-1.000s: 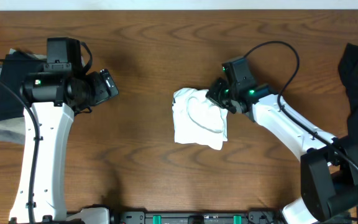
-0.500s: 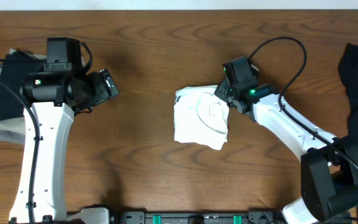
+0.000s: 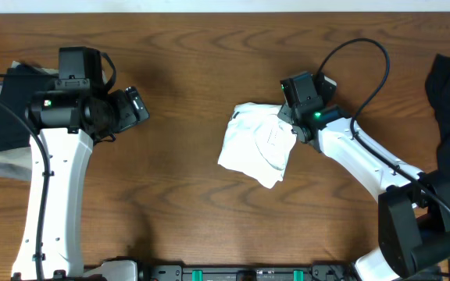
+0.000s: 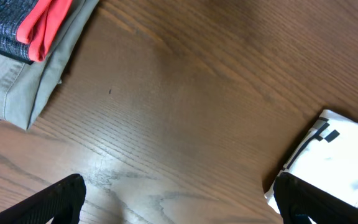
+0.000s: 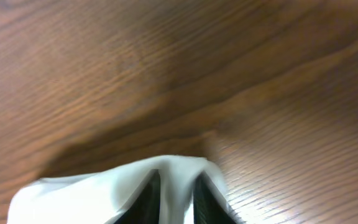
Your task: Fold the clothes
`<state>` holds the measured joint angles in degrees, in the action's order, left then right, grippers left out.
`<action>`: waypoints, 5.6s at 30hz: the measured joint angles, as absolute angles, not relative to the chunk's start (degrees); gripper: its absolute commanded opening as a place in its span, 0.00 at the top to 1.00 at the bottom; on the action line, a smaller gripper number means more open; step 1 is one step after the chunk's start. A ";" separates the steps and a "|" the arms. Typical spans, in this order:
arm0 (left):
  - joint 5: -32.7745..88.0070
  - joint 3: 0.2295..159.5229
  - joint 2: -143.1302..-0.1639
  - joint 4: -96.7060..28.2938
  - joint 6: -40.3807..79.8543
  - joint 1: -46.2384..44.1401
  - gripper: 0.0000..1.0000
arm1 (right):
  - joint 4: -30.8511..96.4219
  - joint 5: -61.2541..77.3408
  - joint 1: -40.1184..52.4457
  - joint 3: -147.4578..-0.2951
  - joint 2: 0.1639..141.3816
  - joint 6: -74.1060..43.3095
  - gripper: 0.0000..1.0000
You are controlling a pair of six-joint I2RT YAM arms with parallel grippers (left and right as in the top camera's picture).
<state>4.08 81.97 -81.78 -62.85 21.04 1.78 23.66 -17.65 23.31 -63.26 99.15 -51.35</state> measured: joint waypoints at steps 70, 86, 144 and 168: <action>4.08 81.97 -81.78 -62.98 21.02 1.78 0.02 | 46.83 -4.34 21.32 -71.29 105.73 -28.58 0.87; 4.05 81.97 -81.78 -62.98 21.04 1.78 0.02 | 64.95 -7.64 20.05 -77.36 105.73 -28.10 0.81; 4.05 81.97 -81.78 -63.66 21.04 1.78 0.02 | 55.99 -20.03 15.97 -74.52 106.15 -26.57 0.23; 4.08 81.97 -81.89 -63.66 21.02 1.78 0.02 | 57.89 25.26 19.16 -80.05 105.69 -12.47 0.85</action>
